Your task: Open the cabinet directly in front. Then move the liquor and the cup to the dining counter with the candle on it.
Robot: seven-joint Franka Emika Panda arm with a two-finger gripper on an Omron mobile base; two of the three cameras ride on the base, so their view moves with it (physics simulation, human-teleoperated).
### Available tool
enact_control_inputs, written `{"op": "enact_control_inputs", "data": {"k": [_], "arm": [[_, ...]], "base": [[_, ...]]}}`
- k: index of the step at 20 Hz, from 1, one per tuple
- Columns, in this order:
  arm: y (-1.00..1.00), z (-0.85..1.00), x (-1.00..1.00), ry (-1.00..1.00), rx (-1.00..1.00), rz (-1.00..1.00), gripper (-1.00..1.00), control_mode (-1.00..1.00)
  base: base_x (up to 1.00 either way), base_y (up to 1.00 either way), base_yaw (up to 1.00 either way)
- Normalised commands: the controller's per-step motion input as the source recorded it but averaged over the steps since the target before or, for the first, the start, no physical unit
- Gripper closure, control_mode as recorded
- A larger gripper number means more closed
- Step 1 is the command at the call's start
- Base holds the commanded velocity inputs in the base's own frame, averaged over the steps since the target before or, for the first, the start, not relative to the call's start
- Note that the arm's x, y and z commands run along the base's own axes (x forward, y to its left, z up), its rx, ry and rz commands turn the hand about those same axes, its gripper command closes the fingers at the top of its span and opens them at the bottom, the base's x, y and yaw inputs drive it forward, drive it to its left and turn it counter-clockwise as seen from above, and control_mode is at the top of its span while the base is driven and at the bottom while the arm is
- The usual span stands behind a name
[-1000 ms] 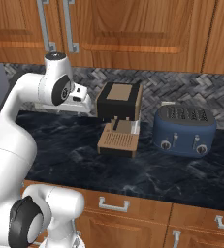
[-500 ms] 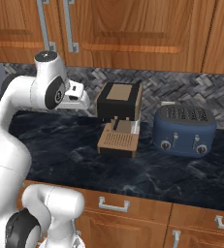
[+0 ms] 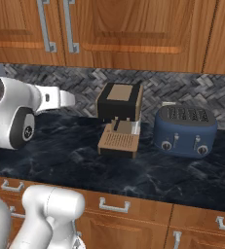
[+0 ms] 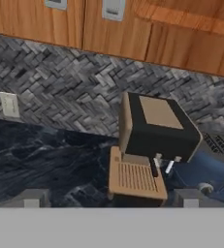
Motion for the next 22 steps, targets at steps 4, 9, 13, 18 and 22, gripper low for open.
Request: {"op": "enact_control_inputs", "data": {"k": [4,9,13,18,22], "arm": [[0.00,0.41,-0.48,-0.57,0.00,0.00,-1.00,-1.00],[0.00,0.35,-0.46,-0.54,0.00,0.00,-1.00,-1.00],[0.00,0.24,-0.24,-0.42,0.01,0.00,-1.00,-1.00],[0.00,0.03,-0.08,-0.13,0.01,0.00,-1.00,-1.00],[0.00,0.11,0.02,-0.05,0.00,0.00,-1.00,-1.00]], "base": [[0.00,0.00,0.00],[0.00,0.00,0.00],[0.00,0.00,0.00],[0.00,0.00,0.00],[0.00,0.00,0.00]]}}
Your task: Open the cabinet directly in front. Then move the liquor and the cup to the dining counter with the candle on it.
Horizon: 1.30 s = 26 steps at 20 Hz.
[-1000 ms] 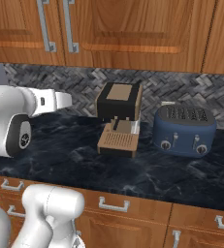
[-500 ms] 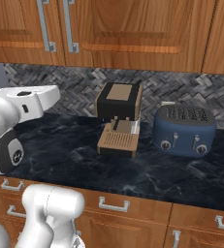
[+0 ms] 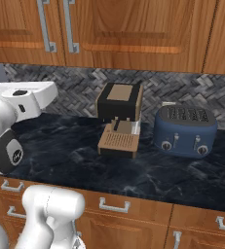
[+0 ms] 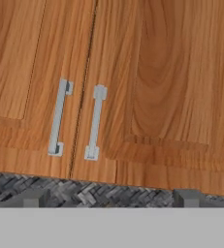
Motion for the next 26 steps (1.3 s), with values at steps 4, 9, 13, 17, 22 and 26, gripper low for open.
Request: {"op": "enact_control_inputs", "data": {"k": [4,9,13,17,22,26], "arm": [[0.02,0.42,0.01,-0.14,0.00,0.01,-1.00,-1.00],[0.00,0.36,0.08,-0.05,0.00,0.02,-1.00,-1.00],[0.00,0.28,0.25,0.00,0.00,0.02,-1.00,-1.00],[0.02,0.06,0.42,0.01,0.00,0.00,-1.00,-1.00],[0.00,0.00,0.61,0.06,0.00,0.00,-1.00,-1.00],[0.00,0.00,0.69,0.05,0.00,0.00,-1.00,-1.00]], "base": [[0.00,0.00,0.00],[0.00,0.00,0.00],[0.00,0.00,0.00],[0.00,0.00,0.00],[0.00,0.00,0.00],[0.00,0.00,0.00]]}}
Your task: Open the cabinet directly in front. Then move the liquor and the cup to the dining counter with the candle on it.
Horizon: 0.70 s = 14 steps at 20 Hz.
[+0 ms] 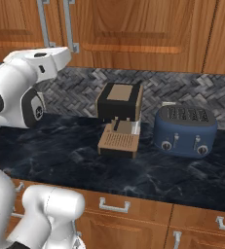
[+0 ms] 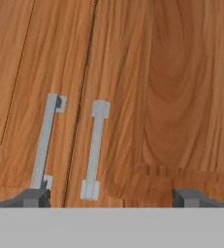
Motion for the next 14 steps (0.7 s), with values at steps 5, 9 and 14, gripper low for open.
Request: {"op": "enact_control_inputs", "data": {"k": [5,9,14], "arm": [[0.02,0.00,0.75,0.06,0.00,0.00,-1.00,-1.00],[0.08,0.00,0.88,0.06,0.00,0.00,-1.00,-1.00],[0.08,0.00,0.93,0.08,0.00,0.00,-1.00,-1.00]], "base": [[0.00,0.00,0.00],[0.00,0.00,0.00],[0.00,0.00,0.00]]}}
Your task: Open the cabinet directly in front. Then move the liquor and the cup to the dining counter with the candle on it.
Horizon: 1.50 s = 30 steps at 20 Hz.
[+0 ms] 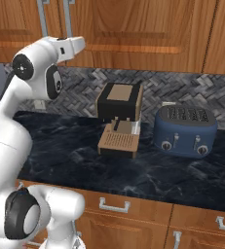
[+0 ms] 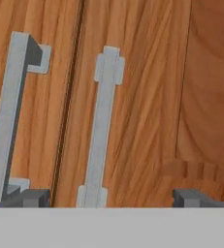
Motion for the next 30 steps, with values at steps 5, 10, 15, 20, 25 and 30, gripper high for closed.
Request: {"op": "enact_control_inputs", "data": {"k": [5,10,15,20,25,30], "arm": [[0.04,-0.03,1.00,0.12,0.00,0.00,-1.00,-1.00],[0.00,-0.03,1.00,0.11,0.00,0.00,-1.00,-1.00],[0.00,-0.09,1.00,0.13,0.00,0.00,-1.00,-1.00],[0.00,-0.11,0.92,0.10,0.00,0.00,-1.00,-1.00],[0.00,0.00,0.01,0.00,0.00,0.00,1.00,-1.00],[0.00,0.00,0.00,0.00,0.00,0.00,1.00,-1.00]], "base": [[0.00,0.00,0.00],[0.00,0.00,0.00],[0.00,0.00,0.00],[0.00,0.00,0.00],[0.00,0.00,0.00],[0.00,0.00,0.00]]}}
